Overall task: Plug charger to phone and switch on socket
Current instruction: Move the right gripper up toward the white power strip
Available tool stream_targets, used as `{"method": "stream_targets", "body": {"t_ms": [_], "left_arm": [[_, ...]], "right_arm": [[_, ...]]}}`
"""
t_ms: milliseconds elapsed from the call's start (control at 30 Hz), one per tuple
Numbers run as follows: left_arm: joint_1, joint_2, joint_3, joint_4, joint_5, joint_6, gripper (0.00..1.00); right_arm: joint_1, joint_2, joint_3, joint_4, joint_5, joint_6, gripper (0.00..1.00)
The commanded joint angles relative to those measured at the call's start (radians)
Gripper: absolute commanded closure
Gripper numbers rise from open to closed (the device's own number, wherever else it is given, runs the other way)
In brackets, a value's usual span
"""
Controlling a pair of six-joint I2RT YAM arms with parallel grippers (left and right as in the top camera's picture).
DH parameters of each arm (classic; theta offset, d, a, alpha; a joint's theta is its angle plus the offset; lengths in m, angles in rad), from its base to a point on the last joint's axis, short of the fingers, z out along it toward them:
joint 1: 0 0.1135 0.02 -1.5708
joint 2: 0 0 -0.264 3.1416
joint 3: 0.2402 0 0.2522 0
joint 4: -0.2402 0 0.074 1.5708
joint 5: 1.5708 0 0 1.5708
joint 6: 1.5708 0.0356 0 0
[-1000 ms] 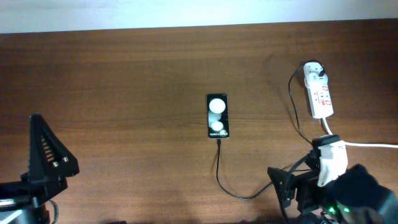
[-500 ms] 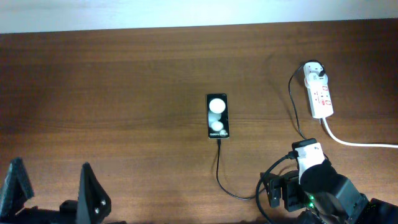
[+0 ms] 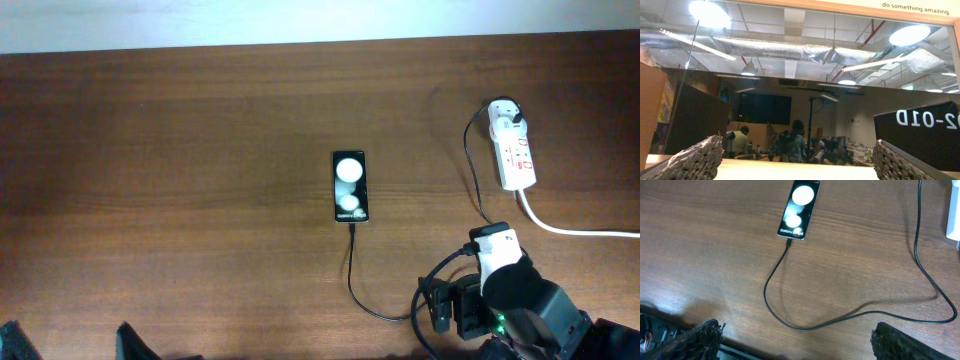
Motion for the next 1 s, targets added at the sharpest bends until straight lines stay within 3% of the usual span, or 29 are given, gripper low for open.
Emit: {"method": "stream_targets", "body": {"t_ms": [0,200,367,433,533,700,767,900,967], "left_arm": [[0.006,-0.015,-0.005,-0.006,-0.015,0.013,0.01],[0.032,-0.014,-0.010,-0.089,-0.070,0.013,0.01],[0.032,-0.014,-0.014,-0.253,-0.070,0.013,0.01],[0.032,-0.014,-0.027,-0.276,-0.070,0.013,0.01],[0.032,-0.014,-0.027,-0.533,-0.060,0.013,0.01],[0.032,-0.014,-0.030,-0.820,-0.060,0.013,0.01],[0.032,-0.014,-0.030,-1.005,-0.059,0.013,0.01],[0.032,-0.014,-0.030,-1.036,-0.059,0.012,0.01],[0.032,-0.014,-0.030,-1.036,-0.059,0.012,0.01]], "right_arm": [[-0.003,0.000,-0.001,0.002,0.002,0.008,0.01],[-0.003,0.000,-0.001,0.002,0.002,0.008,0.01],[-0.003,0.000,-0.001,0.002,0.002,0.008,0.01],[-0.003,0.000,-0.002,0.071,0.012,0.008,0.01],[-0.003,0.000,-0.001,0.144,0.025,0.008,0.01],[-0.003,0.000,-0.002,0.304,0.055,0.008,0.01],[-0.003,0.037,-0.002,0.344,0.205,0.008,0.14],[-0.004,0.146,0.002,0.373,0.241,0.036,0.32],[-0.009,0.218,0.016,0.373,0.240,0.099,0.46]]}}
